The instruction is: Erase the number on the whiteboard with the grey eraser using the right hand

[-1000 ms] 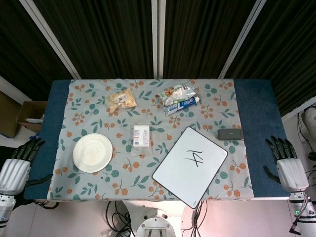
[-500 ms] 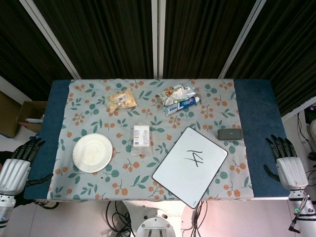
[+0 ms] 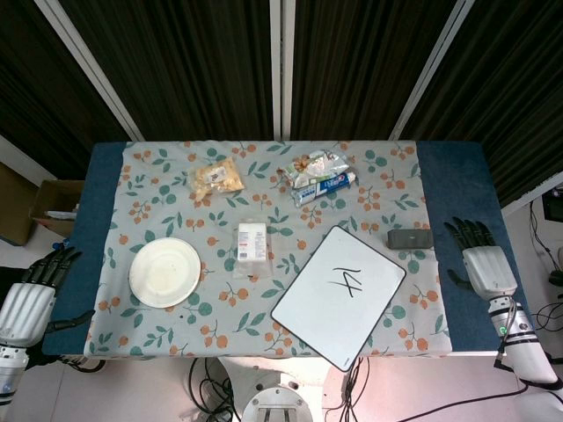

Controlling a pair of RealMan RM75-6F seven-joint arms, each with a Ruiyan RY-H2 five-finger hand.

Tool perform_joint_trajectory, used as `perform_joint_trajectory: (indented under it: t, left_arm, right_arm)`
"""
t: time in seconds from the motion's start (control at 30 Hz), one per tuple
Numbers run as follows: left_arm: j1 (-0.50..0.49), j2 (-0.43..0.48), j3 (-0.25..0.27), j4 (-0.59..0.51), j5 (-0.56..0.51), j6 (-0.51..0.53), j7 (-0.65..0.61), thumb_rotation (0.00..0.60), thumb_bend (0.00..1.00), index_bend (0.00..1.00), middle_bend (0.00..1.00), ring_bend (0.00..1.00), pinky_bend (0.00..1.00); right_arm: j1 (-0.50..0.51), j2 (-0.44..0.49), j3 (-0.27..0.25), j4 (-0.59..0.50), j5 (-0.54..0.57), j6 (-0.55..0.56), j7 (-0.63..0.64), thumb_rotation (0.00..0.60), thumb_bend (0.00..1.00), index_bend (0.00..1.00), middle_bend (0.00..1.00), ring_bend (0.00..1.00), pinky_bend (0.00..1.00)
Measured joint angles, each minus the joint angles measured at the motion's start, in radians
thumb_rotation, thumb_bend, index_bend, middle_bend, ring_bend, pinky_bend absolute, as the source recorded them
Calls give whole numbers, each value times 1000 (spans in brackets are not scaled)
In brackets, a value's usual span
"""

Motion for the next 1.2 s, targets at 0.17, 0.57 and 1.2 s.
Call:
perform_joint_trajectory:
  t: [0.17,0.57,1.2]
  left_arm:
    - [0,-2,0,1,-3,-5,3,465,61,100,90,79,184]
    - [-12,-5,3,0,0,-25,3,465,60,100,90,79,184]
    - [-25,-4,9,1,0,-47,-2,469,60,100,89,79,184]
  right_arm:
    - [95,-26,19,18,73,-180,-21,600,200,0,0,0,0]
    - [210,-160,23,181,131,-286,-73,600,212,0,117,0,43]
    - [231,-263,-3,315,94,-235,-14,600,264,292,276,205,324]
